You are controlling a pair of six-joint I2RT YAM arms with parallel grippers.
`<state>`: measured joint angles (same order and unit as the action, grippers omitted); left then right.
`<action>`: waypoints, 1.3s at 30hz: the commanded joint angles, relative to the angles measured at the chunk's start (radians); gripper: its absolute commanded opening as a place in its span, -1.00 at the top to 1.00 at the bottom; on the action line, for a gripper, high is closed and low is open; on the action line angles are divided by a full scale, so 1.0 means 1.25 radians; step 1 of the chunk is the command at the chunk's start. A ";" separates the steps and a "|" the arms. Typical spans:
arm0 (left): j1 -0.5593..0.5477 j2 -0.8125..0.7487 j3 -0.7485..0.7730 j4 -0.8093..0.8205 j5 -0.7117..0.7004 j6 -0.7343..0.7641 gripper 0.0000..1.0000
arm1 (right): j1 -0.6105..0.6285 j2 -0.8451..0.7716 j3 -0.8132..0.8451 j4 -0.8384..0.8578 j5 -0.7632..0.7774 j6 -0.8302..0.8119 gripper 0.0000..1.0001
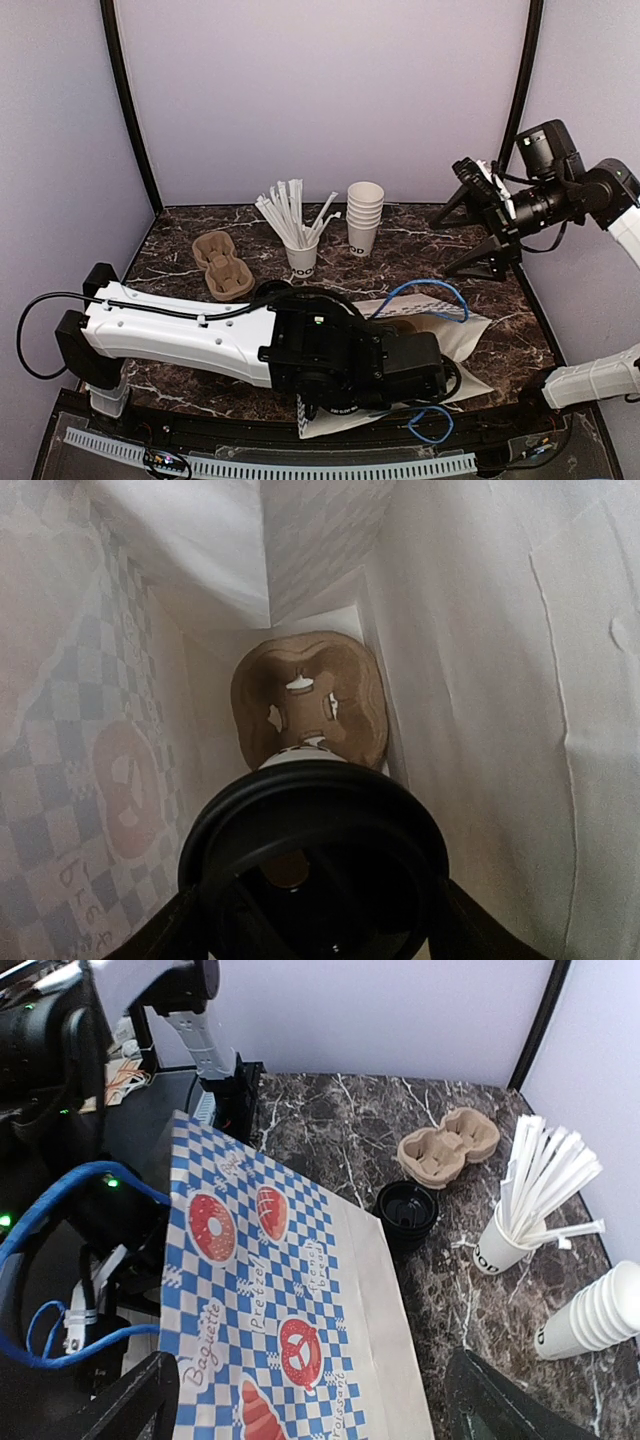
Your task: Pack the takeout coffee
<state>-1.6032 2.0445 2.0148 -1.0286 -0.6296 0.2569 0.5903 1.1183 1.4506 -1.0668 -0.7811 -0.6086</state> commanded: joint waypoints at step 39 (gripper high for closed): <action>0.089 -0.015 -0.001 -0.102 -0.025 -0.244 0.81 | 0.019 -0.087 -0.116 -0.138 -0.098 -0.128 -0.16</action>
<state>-1.5146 2.0888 2.0064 -1.1908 -0.7105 -0.0216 0.5518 1.0107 1.3941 -1.2831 -0.9672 -0.7975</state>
